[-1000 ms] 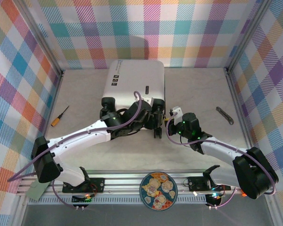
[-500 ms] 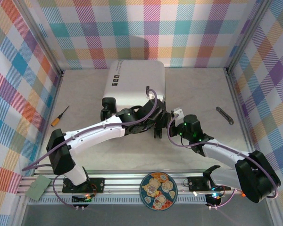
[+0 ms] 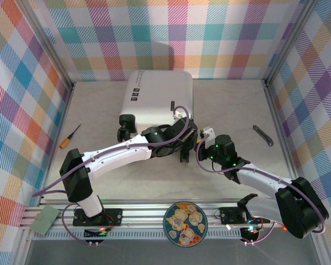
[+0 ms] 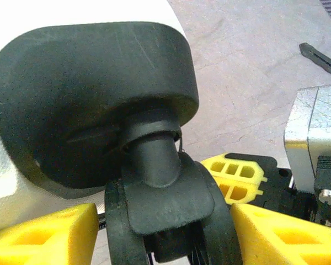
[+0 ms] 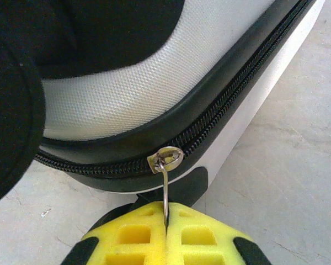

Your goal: Pack the luggage

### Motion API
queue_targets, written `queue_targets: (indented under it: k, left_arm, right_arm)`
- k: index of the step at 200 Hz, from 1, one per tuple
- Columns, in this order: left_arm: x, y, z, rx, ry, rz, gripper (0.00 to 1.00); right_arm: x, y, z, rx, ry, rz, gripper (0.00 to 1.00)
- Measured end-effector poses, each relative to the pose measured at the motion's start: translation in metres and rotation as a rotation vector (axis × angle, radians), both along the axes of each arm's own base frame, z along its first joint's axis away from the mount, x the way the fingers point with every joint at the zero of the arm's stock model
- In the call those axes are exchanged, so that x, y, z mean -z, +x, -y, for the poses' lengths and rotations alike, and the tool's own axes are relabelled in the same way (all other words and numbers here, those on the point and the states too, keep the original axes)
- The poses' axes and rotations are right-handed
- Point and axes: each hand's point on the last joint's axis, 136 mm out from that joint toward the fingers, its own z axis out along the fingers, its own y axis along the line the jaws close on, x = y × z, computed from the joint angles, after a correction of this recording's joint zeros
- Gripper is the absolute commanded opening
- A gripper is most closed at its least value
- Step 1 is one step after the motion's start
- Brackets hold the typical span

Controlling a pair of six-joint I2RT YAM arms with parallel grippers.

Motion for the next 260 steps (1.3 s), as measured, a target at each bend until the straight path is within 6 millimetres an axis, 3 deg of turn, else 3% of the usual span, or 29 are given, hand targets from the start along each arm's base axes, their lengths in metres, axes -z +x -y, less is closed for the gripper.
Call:
queue_targets:
  k: [40, 83, 126, 208, 235, 260]
  left_arm:
    - [-0.002, 0.0, 0.002, -0.01, -0.01, 0.001, 0.28]
    - [-0.002, -0.001, 0.002, 0.001, 0.004, 0.009, 0.16]
    - [-0.002, -0.005, 0.004, 0.048, 0.007, 0.013, 0.13]
    - [-0.001, -0.03, -0.014, 0.182, 0.007, 0.021, 0.11]
    - [0.0, -0.038, -0.021, 0.212, 0.008, 0.016, 0.1]
    - [0.0, -0.048, -0.033, 0.231, 0.008, 0.015, 0.1]
  right_arm:
    - [0.0, 0.0, 0.0, -0.001, 0.001, 0.0, 0.0]
    - [0.0, 0.003, 0.005, 0.013, 0.002, -0.002, 0.0]
    - [0.003, 0.011, 0.014, 0.019, 0.02, -0.029, 0.0]
    - [0.005, 0.052, 0.023, 0.078, 0.013, -0.076, 0.0]
    - [0.006, 0.083, 0.03, 0.123, 0.01, -0.093, 0.0]
    - [0.008, 0.128, 0.047, 0.197, 0.019, -0.112, 0.0]
